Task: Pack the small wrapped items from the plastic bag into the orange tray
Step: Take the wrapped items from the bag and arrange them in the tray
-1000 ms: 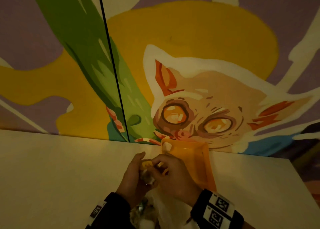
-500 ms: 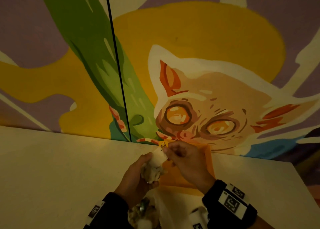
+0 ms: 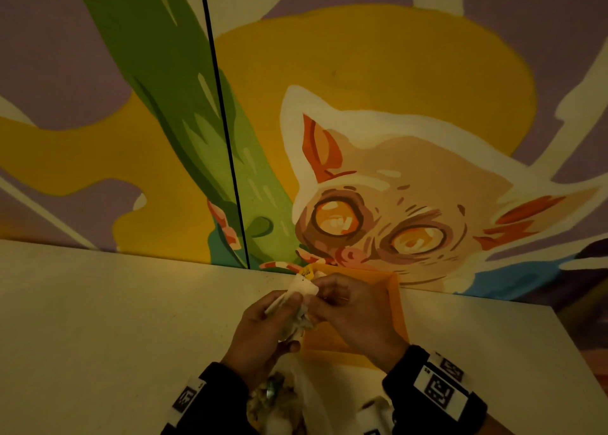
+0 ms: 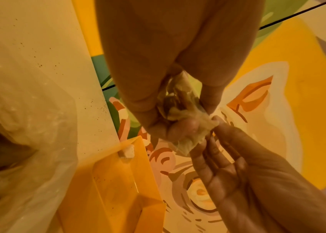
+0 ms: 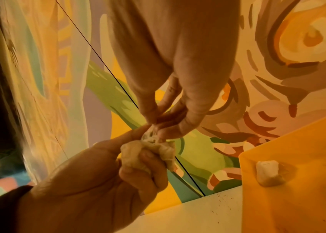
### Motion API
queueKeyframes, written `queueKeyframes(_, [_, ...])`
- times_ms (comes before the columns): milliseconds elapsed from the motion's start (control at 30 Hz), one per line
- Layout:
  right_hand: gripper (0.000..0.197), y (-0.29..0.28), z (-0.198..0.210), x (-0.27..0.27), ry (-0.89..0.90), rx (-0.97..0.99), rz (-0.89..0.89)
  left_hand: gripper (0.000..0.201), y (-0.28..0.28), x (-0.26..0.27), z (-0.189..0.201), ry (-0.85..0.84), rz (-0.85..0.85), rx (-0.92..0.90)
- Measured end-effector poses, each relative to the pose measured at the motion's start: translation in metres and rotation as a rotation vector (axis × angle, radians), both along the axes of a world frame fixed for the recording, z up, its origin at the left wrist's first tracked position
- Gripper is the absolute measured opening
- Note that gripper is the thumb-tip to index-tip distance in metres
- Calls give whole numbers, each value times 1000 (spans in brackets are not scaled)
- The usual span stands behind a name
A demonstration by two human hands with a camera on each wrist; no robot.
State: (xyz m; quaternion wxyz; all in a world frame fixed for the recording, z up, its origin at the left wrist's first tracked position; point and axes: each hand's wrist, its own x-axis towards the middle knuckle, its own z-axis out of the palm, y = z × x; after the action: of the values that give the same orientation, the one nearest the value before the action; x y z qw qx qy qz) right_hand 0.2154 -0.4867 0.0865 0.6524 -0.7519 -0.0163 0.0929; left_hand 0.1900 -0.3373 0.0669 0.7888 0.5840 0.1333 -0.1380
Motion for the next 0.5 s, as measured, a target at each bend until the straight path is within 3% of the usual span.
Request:
queueKeyframes(133, [10,-2,-2,2,5,-16,-79,17,2,-2,-3,-37,-19,32])
queueKeyframes(267, [59,-5,-3,1,-68,-178,-30,15,3,-1,-7,-97,-38,102])
queueKeyframes(400, [47,-7,-2,0,-145,-240,152,14,5,0,-6,-178,-67,166])
queueKeyframes(500, [47,-7,0,-2,-175,-243,152,13,8,2,-6,-253,-89,226])
